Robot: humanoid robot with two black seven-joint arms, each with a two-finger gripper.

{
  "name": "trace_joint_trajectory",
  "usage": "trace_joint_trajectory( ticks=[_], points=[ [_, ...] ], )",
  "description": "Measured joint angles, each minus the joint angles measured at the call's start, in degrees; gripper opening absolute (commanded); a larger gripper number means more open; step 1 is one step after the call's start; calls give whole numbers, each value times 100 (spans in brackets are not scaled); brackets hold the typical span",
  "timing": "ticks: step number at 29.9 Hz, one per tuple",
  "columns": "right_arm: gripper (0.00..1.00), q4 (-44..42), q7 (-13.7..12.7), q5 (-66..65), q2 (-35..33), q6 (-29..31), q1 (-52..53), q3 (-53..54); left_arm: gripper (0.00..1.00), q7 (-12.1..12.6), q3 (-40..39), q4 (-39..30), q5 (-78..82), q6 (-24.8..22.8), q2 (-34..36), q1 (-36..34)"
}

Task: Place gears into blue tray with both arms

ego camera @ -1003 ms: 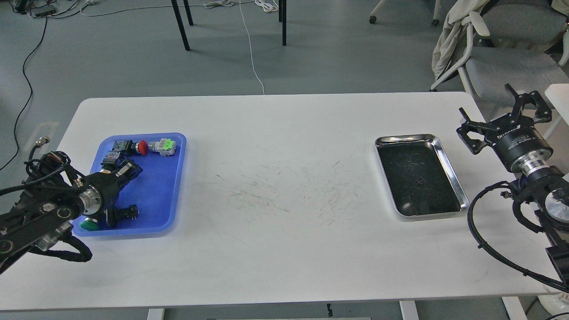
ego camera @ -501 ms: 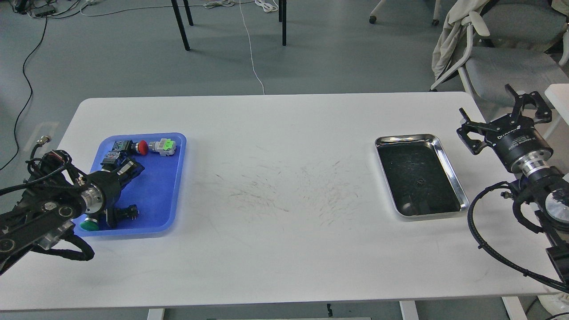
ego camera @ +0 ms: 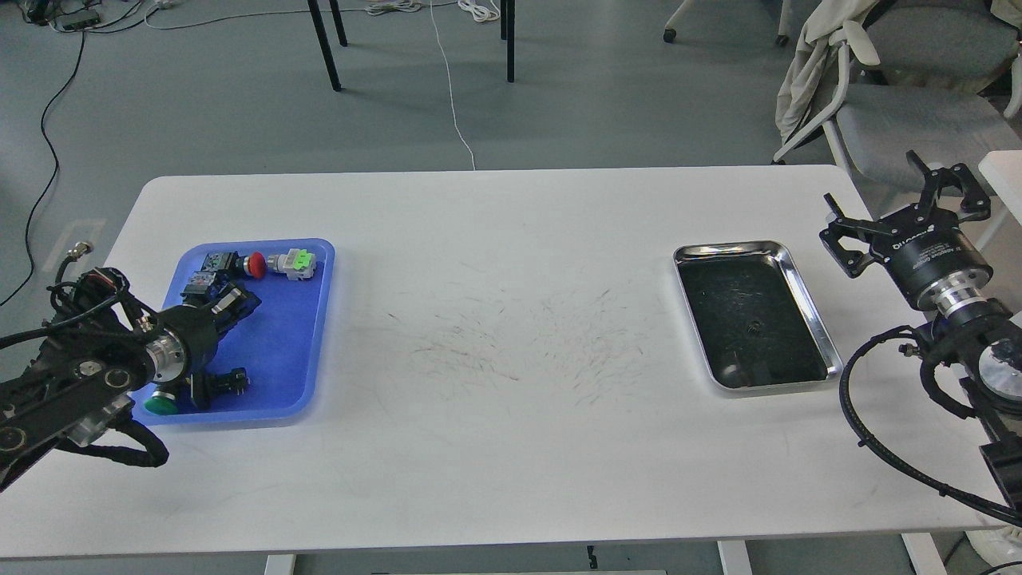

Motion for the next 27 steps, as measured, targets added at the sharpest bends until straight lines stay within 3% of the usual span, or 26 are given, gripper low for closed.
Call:
trace_joint_trajectory(
  ticks=[16, 17, 18, 20, 22, 23, 27],
  points=[
    [97, 9, 8, 0, -7, -2, -7, 0, 96, -17, -56, -70, -30, -369, 4, -68],
    [97, 9, 8, 0, -7, -1, -7, 0, 91, -17, -56, -58, -31, -374, 4, -69],
    [97, 9, 8, 0, -7, 1, -7, 0, 77, -16, -56, -44, -31, -377, 4, -69],
    [97, 9, 8, 0, -7, 4, -6, 0, 31, -10, -48, -25, -30, -397, 5, -70],
    [97, 9, 8, 0, -7, 5, -7, 0, 14, -8, -8, -4, 34, -459, 26, -72],
    [97, 9, 8, 0, -7, 5, -7, 1, 1, -2, 14, 9, 82, -499, 41, -72],
    [97, 9, 7, 0, -7, 7, -7, 6, 0, 32, 25, 94, 321, -607, 69, -92]
  ],
)
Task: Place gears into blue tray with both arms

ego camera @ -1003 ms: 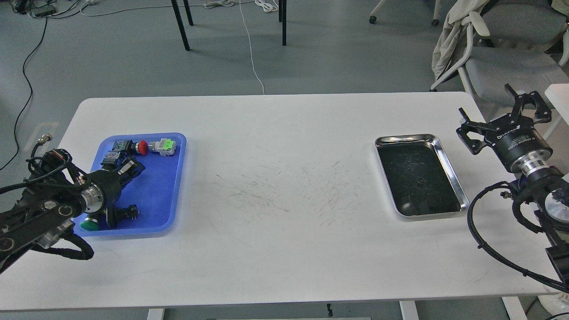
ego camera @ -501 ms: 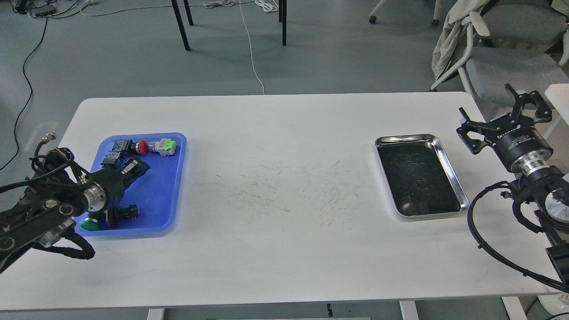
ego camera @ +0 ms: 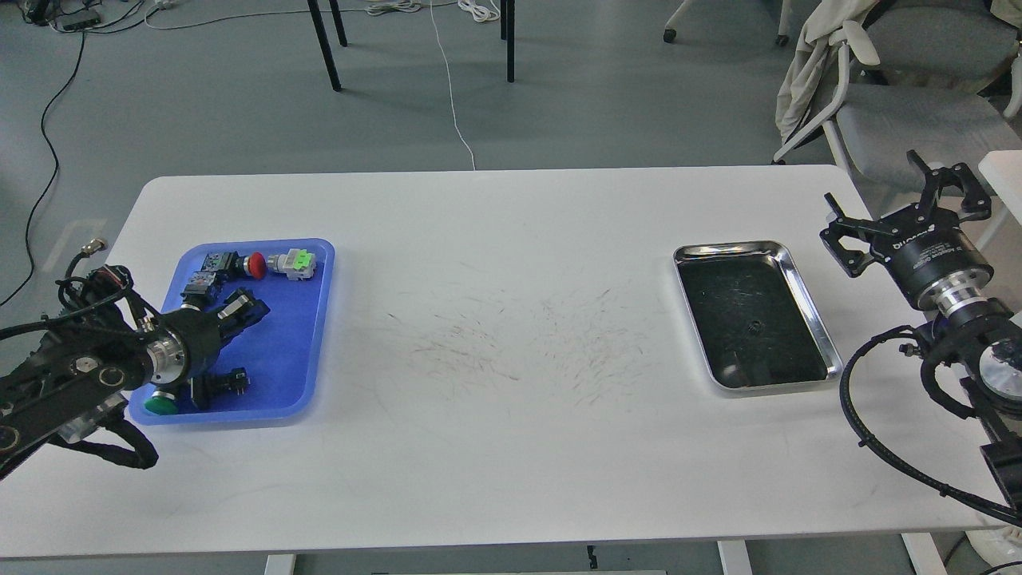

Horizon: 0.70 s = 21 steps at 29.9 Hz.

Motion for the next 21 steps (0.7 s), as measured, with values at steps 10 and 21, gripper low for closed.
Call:
trace_joint_trajectory(
  ticks=[10, 21],
  points=[
    [97, 0, -1, 0, 0, 0, 0, -6, 98, 187, 0, -15, 85, -133, 7, -40],
    [97, 0, -1, 0, 0, 0, 0, -7, 99, 361, -75, -10, 24, 104, -61, -40]
  ],
)
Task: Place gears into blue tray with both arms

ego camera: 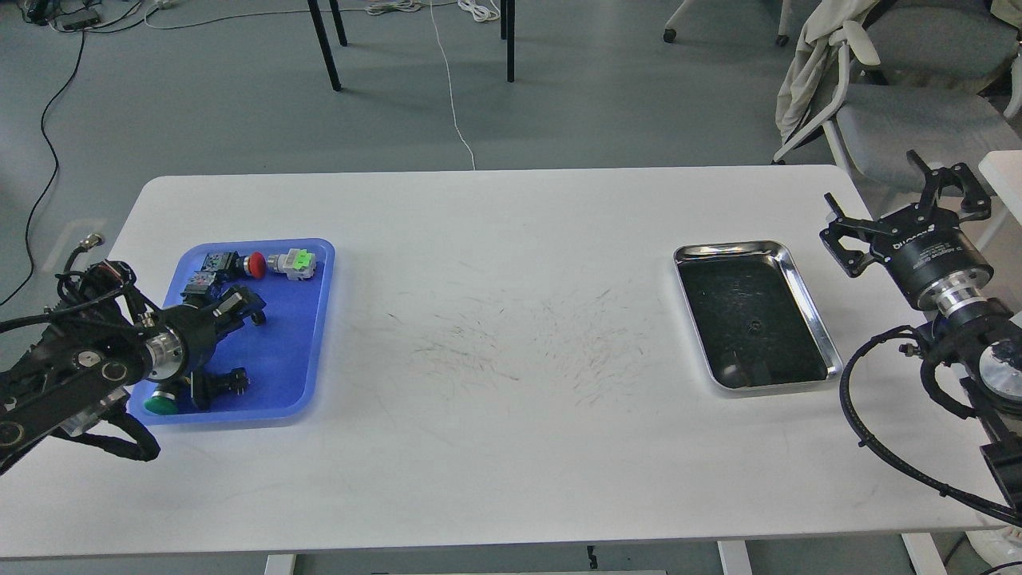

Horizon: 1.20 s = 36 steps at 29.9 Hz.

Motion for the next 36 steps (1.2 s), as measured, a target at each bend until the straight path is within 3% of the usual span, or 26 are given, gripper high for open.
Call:
trace_joint_trajectory(
  ticks=[20, 29, 36],
  points=[
    [97, 0, 2, 0, 0, 0, 1, 8, 99, -10, -263, -388, 5, -40, 68, -145],
    [98, 0, -8, 0, -57, 0, 10, 21, 99, -30, -481, -1797, 115, -3, 150, -623],
    [98, 0, -33, 14, -320, 40, -16, 76, 99, -54, -677, -1978, 176, 220, -997, -909]
  ],
)
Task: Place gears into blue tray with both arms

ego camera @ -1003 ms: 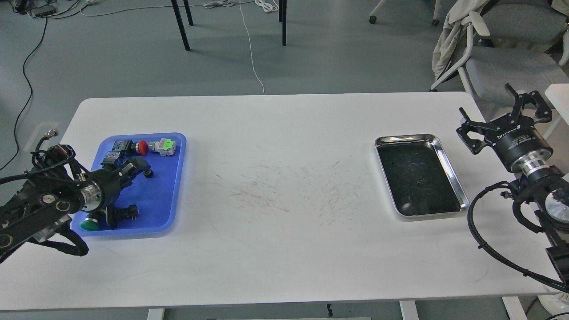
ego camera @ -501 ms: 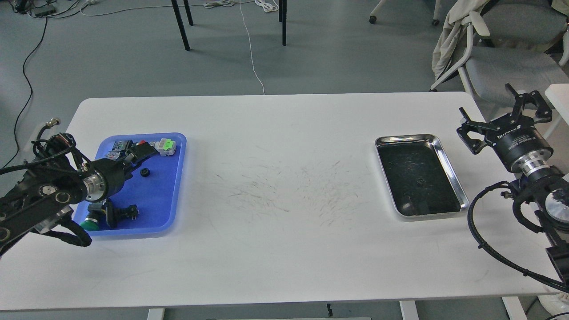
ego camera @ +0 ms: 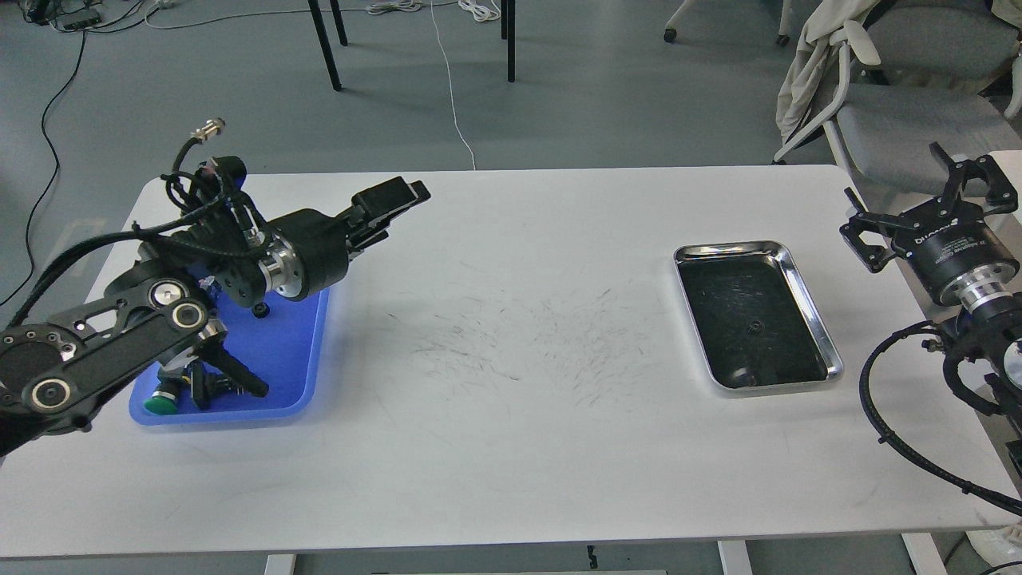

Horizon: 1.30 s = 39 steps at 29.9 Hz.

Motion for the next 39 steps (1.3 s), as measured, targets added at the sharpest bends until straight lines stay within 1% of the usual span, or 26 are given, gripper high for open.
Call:
trace_joint_trajectory(
  ticks=[4, 6, 8, 12, 14, 17, 19, 21, 23, 26, 28, 31, 34, 37, 39],
  points=[
    [98, 25, -9, 17, -166, 48, -41, 45, 99, -42, -396, 578, -15, 489, -826, -13],
    [98, 118, -11, 19, -260, 64, -64, 51, 99, -91, -550, 984, -50, 583, -1117, -13],
    [98, 270, -16, 21, -369, 64, -97, 56, 99, -193, -796, 1368, -119, 620, -1339, -12],
    [98, 894, -33, 16, -705, 24, -289, 25, 99, -346, -1311, 2027, -554, 637, -1609, 22],
    [98, 1324, -35, -2, -985, 2, -420, -19, 99, -504, -1467, 2327, -869, 637, -1655, 24],
    [98, 1907, -70, -90, -1582, -4, -561, -157, 99, -760, -1653, 2738, -1296, 637, -1670, 23],
    [98, 2204, -157, -369, -2078, -3, -544, -407, 99, -824, -1824, 2902, -1560, 620, -1673, 23],
    [98, 2380, -281, -997, -2570, 4, -356, -788, 99, -841, -1966, 3089, -1819, 583, -1673, 24],
    [98, 2455, -464, -1897, -2850, 27, 109, -1203, 99, -858, -1994, 3312, -1970, 547, -1676, 31],
    [98, 2599, -906, -3478, -2973, 116, 1036, -2190, 99, -970, -1987, 3497, -2038, 526, -1698, 49],
    [98, 2724, -1096, -4467, -2985, 164, 1651, -3034, 99, -1116, -1977, 3523, -2034, 519, -1724, 101],
    [98, 2804, -1210, -5708, -2986, 186, 2544, -4414, 99, -1259, -1965, 3521, -2003, 519, -1746, 177],
    [98, 2771, -1241, -6449, -2850, 188, 3200, -5496, 99, -1296, -1957, 3504, -1992, 523, -1743, 192],
    [98, 2589, -1244, -6926, -2592, 186, 3508, -6138, 99, -1302, -1955, 3501, -1988, 529, -1698, 194],
    [98, 2416, -1234, -7167, -2416, 177, 3547, -6317, 99, -1302, -1955, 3488, -1988, 529, -1678, 194]
  ],
)
